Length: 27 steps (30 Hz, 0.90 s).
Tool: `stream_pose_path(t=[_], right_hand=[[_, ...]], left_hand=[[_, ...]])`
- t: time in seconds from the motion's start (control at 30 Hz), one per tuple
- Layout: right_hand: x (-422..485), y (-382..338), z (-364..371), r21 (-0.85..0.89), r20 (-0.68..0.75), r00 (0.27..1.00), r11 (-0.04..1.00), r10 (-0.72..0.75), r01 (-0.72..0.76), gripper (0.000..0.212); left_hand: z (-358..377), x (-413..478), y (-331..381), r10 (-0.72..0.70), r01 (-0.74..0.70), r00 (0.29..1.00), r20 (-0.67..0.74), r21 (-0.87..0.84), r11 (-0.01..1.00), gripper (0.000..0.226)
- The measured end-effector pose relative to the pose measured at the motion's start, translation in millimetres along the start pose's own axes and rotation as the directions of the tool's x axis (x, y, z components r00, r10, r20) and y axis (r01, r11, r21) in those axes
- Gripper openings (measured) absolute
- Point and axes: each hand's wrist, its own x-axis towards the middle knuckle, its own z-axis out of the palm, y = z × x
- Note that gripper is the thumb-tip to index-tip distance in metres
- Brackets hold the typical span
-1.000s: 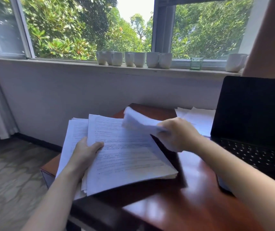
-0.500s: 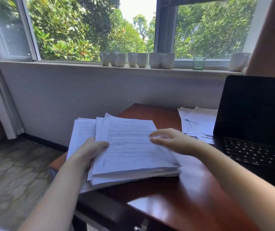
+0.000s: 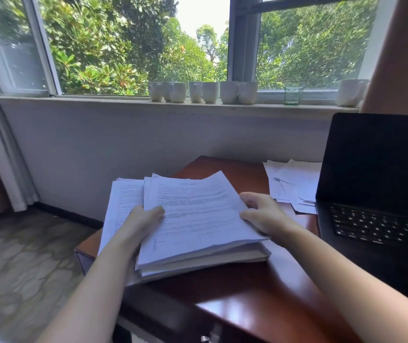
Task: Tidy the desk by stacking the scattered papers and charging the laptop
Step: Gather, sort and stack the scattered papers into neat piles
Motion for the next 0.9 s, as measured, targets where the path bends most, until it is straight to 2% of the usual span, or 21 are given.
stream_pose_path(t=[0.2,0.4,0.63,0.7,0.83,0.9], right_hand=[[7.9,10.0,-2.3,-0.073,0.042,0.999,0.997,0.031,-0.028,0.035],[19.0,29.9,13.0,-0.176,-0.154,0.988,0.984,0.006,-0.033,0.035],[14.5,27.7,17.1,-0.224,-0.086,0.994,0.973,-0.071,0.05,0.031],[15.3,27.0,14.9,-0.269,-0.067,0.995,0.961,-0.078,0.057,0.026],[20.8,29.2,-1.8,-0.393,-0.046,0.997,0.918,-0.067,0.043,0.006],[28.0,31.4,-20.7,-0.427,-0.101,0.994,0.904,-0.05,0.002,0.019]], left_hand=[[-1.4,10.1,-8.4,0.003,-0.003,1.0,-0.017,-0.018,1.0,0.024],[0.1,12.6,-5.2,-0.042,0.042,0.999,-0.014,-0.018,0.999,0.017],[-5.6,20.3,-2.8,-0.071,0.07,0.997,0.015,0.078,0.994,0.027],[-4.1,20.9,2.9,-0.032,0.028,0.999,0.028,0.113,0.993,0.022],[3.2,18.2,26.0,0.165,-0.162,0.986,-0.018,0.126,0.979,0.017],[6.8,18.4,40.0,0.239,-0.237,0.971,-0.019,0.081,0.968,0.02]])
